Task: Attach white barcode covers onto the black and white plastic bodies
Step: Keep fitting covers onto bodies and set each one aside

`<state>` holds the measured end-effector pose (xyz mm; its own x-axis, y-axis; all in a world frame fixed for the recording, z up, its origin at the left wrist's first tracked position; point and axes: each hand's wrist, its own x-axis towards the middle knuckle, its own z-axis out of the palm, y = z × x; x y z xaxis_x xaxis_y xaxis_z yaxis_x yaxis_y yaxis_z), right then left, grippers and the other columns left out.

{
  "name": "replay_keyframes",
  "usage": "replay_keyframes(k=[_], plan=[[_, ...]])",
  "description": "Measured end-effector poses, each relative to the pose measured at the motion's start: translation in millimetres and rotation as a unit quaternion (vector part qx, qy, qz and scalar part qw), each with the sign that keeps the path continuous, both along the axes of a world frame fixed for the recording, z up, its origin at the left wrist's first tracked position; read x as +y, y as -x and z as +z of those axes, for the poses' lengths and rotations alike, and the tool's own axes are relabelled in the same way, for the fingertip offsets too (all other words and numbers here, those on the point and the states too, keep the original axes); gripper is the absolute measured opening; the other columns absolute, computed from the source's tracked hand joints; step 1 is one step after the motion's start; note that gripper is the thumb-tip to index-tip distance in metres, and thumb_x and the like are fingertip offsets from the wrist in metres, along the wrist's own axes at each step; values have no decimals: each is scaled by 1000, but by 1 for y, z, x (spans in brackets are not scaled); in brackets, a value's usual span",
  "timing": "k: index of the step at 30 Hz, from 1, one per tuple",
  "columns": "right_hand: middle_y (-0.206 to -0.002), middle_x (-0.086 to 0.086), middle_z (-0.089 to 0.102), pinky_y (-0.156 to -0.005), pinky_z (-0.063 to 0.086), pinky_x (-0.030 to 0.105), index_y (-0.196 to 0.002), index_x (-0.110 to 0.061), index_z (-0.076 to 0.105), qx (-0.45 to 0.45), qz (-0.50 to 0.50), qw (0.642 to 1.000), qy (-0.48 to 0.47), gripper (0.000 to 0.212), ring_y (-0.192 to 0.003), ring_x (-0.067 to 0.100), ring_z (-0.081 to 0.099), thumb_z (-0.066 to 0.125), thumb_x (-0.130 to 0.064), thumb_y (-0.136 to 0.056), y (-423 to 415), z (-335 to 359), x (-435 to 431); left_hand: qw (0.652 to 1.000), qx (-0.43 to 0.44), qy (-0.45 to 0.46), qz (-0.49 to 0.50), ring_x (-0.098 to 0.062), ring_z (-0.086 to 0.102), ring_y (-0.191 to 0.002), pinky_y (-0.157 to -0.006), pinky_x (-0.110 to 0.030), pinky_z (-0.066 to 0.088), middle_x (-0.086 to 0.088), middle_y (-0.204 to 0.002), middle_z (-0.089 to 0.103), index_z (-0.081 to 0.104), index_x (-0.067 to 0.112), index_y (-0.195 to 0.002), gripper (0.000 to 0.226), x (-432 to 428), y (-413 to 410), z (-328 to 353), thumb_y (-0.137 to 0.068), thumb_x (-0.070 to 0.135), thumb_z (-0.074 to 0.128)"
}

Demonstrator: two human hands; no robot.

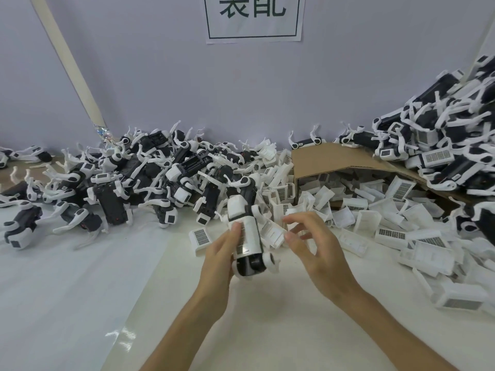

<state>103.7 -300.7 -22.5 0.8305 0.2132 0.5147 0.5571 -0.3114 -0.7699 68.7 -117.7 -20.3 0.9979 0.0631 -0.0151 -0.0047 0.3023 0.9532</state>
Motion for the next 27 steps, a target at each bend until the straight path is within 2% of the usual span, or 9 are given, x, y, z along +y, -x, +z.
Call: replay_keyframes(k=[4,6,9,13,17,21,23,25,27], plan=[[-121,-23,60,-88,42,10,-125,-34,57,47,37,998,-20,41,-114,2,56,54,-52,-89,6,10,-7,992,-43,-89,-82,-19,72,-103,-86,-31,55,-1,-108,76,73,24,-112,41,-7,0,-8,-78,47,75],[-116,-15,64,-88,45,16,-125,-30,59,85,56,994,-44,42,-110,5,59,53,-52,-90,3,16,-3,981,-60,-122,-137,-12,69,-90,-79,-23,49,4,-96,74,76,25,-104,39,-8,-1,-9,-77,53,73],[-100,1,67,-97,47,34,-113,-18,66,197,60,978,-32,23,-107,23,60,52,-30,-100,-5,30,-5,964,-81,-187,-169,-7,54,-71,-64,-16,39,7,-77,60,76,25,-93,43,-10,-2,-12,-77,63,65],[-106,-1,68,-83,52,34,-111,-25,69,160,118,980,29,23,-96,21,65,59,-35,-94,-1,32,-22,963,-75,-229,-123,-9,56,-70,-66,-20,40,3,-76,65,78,23,-93,44,-12,-5,-17,-83,63,62],[-100,-5,69,-64,52,25,-115,-20,69,213,166,963,-17,23,-84,15,65,61,-23,-94,-6,34,-34,987,12,-155,-48,-21,68,-75,-74,-36,43,-5,-82,76,80,15,-82,59,-9,-15,-14,-92,60,42],[-98,-1,69,-58,52,25,-113,-19,72,280,214,933,-66,25,-77,18,64,61,-21,-91,-12,45,-46,998,26,7,63,-27,67,-60,-58,-35,59,-20,-82,71,69,0,-90,56,11,-24,-7,-102,45,39],[-98,2,68,-55,52,23,-109,-16,72,285,214,933,-54,21,-76,18,63,60,-17,-92,-20,57,-53,996,34,28,82,-28,67,-58,-64,-44,56,-22,-88,67,65,1,-91,54,20,-24,-7,-105,43,34],[-96,10,63,-50,52,23,-106,-7,68,268,161,948,-67,16,-74,19,60,56,-10,-96,-35,85,-63,996,48,34,68,-32,65,-60,-72,-47,50,-22,-92,64,62,2,-90,53,22,-25,-6,-106,42,33],[-95,11,60,-54,57,23,-103,0,62,241,60,945,-212,12,-74,18,60,58,-9,-95,-54,126,-87,997,61,36,39,-37,62,-64,-70,-48,49,-23,-94,62,61,1,-91,52,18,-23,-2,-107,41,31]])
